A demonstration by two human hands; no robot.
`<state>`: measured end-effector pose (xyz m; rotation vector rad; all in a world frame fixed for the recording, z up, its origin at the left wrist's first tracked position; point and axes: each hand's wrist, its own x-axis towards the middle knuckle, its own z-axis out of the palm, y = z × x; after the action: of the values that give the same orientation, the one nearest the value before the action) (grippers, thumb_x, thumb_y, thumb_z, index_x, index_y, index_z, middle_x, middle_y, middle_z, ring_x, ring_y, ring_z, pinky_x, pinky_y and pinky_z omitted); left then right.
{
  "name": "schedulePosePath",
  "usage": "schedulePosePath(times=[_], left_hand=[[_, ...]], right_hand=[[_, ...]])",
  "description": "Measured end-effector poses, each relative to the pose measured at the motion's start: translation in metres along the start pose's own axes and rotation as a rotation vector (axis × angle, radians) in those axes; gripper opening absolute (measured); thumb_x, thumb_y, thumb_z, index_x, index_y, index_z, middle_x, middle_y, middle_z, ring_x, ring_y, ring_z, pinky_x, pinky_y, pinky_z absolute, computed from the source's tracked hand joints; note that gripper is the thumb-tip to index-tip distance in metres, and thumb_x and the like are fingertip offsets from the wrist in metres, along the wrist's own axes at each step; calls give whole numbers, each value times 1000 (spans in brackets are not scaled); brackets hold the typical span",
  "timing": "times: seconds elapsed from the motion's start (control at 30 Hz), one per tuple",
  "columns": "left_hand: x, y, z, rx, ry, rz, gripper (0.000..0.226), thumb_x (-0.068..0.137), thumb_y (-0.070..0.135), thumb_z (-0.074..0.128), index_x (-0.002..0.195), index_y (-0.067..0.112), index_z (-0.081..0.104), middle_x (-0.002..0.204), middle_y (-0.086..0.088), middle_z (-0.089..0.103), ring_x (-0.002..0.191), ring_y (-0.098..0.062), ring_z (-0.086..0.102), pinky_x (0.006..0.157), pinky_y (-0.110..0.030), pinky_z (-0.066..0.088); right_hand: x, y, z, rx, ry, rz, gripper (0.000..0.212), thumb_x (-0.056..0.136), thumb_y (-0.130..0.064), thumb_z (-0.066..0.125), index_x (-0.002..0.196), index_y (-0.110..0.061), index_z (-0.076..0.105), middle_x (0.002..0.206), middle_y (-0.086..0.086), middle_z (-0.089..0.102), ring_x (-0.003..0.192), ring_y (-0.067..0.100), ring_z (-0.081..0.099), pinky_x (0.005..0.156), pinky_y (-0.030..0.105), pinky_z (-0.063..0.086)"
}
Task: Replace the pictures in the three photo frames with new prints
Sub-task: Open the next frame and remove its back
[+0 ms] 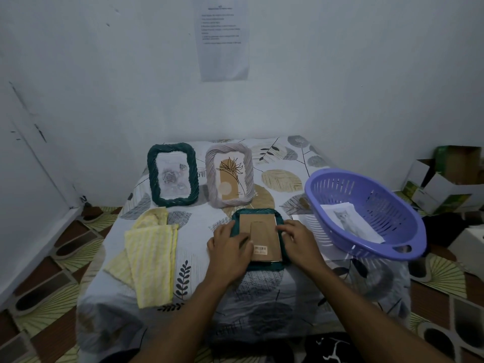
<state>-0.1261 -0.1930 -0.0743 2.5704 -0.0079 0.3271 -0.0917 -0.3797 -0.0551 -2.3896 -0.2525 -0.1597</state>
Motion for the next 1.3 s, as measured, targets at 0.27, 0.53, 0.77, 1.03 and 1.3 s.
schedulePosePath(times=[0.27, 0.53, 0.77, 1.03, 1.3], left_hand=[[4, 16, -5, -175, 21, -52, 33, 95, 40, 49, 122, 25, 62, 150, -6, 39, 142, -22, 22, 114, -42, 15], [10, 21, -8, -277, 104, -52, 20, 92, 28, 57, 107, 18, 67, 118, -1, 62, 116, -18, 47, 100, -35, 37], [29, 12, -21, -714, 117, -373, 16, 83, 2, 67, 94, 13, 68, 93, 0, 68, 91, -14, 64, 83, -31, 53], [29, -33, -49, -978, 153, -463, 20, 86, -6, 61, 94, 11, 65, 96, -14, 67, 86, -22, 64, 64, -27, 54], [9, -88, -78, -763, 257, -531, 23, 87, -6, 56, 103, 8, 66, 95, -11, 68, 84, -20, 65, 68, -28, 53]], right_hand=[[2, 5, 2, 56, 16, -9, 31, 95, -5, 46, 117, -8, 67, 125, 8, 59, 113, 21, 53, 92, 22, 37], [2, 7, 2, 77, 22, -31, 32, 94, -4, 46, 119, -9, 66, 124, 7, 61, 111, 19, 55, 91, 20, 36], [3, 9, 3, 92, 31, -41, 34, 93, -2, 46, 121, -9, 64, 124, 7, 61, 110, 17, 54, 91, 21, 37], [1, 12, 9, 12, 15, -73, 32, 92, -8, 53, 121, -10, 67, 135, 10, 53, 124, 24, 48, 102, 29, 36], [-1, 12, 15, -51, -19, -56, 33, 92, -19, 58, 125, -15, 64, 142, 7, 48, 128, 23, 43, 107, 35, 35]])
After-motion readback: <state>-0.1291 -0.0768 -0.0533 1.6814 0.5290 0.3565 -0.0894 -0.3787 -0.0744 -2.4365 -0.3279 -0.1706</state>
